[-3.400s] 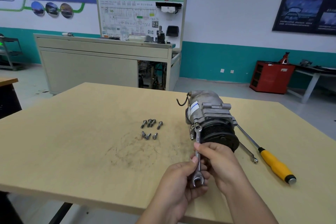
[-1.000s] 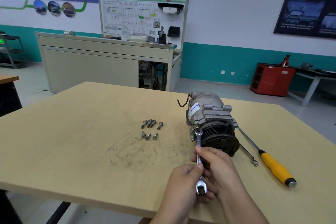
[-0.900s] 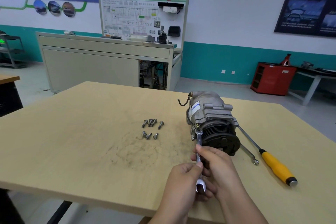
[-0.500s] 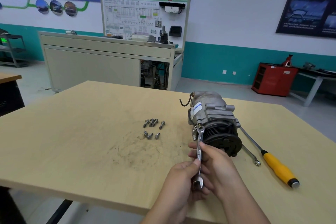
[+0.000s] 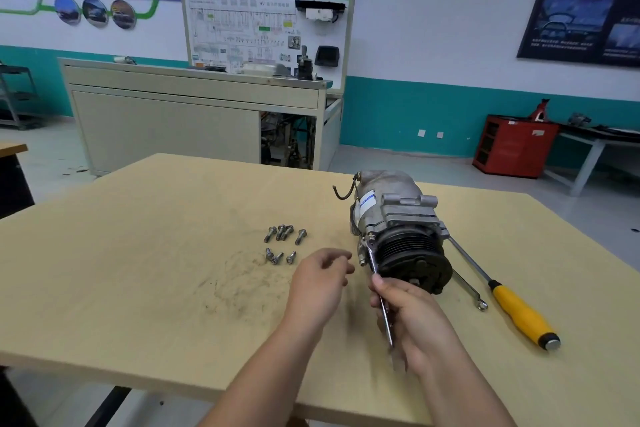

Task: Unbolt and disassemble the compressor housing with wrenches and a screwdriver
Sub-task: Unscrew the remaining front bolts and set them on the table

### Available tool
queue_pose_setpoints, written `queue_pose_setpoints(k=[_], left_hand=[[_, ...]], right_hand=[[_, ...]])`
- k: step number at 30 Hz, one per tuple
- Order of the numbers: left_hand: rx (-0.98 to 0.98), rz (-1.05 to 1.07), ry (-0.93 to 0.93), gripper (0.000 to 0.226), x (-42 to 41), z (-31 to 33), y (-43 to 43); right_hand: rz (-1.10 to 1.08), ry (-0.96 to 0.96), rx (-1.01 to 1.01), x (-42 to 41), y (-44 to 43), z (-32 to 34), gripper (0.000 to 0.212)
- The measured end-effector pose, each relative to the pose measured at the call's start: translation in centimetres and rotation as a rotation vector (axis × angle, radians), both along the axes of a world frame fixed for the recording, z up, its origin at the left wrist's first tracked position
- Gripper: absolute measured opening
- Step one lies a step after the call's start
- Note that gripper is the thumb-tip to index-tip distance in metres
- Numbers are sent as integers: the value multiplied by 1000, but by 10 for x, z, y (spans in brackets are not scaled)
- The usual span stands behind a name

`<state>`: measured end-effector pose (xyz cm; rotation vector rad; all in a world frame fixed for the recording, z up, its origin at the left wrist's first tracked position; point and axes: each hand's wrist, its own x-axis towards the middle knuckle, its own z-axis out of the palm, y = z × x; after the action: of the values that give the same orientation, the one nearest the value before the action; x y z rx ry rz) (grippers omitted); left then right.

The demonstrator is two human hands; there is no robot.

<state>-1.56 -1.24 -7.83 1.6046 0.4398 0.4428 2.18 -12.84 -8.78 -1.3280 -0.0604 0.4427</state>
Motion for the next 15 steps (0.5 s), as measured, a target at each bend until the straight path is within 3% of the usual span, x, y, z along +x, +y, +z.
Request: queue_pose_setpoints(k=[6,15], left_hand=[[-119,-148,42,19,33,16,4],[-83,-31,13,14,49,16,-2]], right_hand=[[23,-95,-90,2,-12,4,25],[100,-180,-141,1,-23,-2,39]])
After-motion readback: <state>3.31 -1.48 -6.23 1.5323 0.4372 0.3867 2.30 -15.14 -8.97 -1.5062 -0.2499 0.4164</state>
